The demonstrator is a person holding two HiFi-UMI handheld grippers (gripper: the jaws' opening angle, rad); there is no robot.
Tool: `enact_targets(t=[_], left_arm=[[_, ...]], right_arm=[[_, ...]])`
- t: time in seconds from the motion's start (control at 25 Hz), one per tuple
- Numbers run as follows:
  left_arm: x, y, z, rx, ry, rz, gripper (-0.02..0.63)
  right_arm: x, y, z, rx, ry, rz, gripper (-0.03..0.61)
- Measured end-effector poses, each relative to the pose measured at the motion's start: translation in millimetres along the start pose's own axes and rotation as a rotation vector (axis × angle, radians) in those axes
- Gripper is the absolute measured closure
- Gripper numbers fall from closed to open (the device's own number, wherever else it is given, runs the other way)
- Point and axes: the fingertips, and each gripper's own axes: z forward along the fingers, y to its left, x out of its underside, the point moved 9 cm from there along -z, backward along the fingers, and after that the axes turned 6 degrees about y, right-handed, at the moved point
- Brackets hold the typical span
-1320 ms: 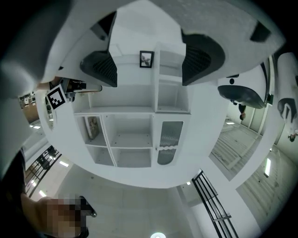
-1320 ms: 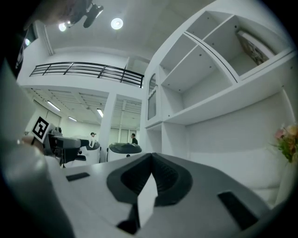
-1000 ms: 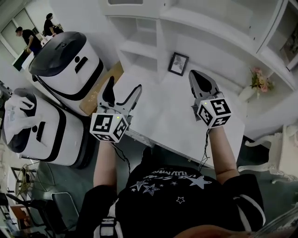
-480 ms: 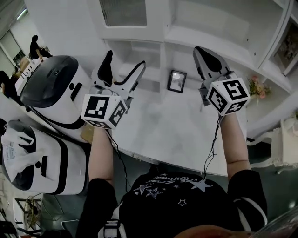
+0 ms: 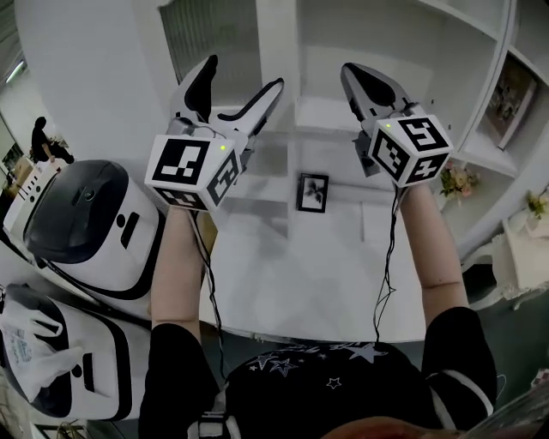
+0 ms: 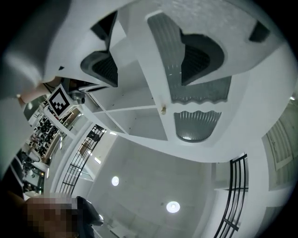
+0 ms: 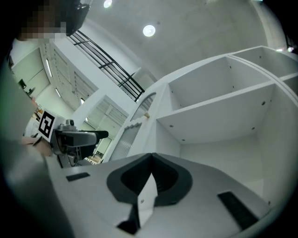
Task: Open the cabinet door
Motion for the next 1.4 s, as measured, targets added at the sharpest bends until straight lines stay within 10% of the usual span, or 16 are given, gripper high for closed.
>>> enact_targets(t=[0.6, 1.4], left_arm=[[-71, 29, 100, -0.101, -0.143, 0.151, 0.308], [-74, 30, 138, -0.290, -0.147, 0.069, 0.520]], right_arm=[[-67, -40, 30, 0.032, -0.136, -0.178, 0.572], [-53, -71, 19, -0.060, -0.197, -0.178, 0.572]])
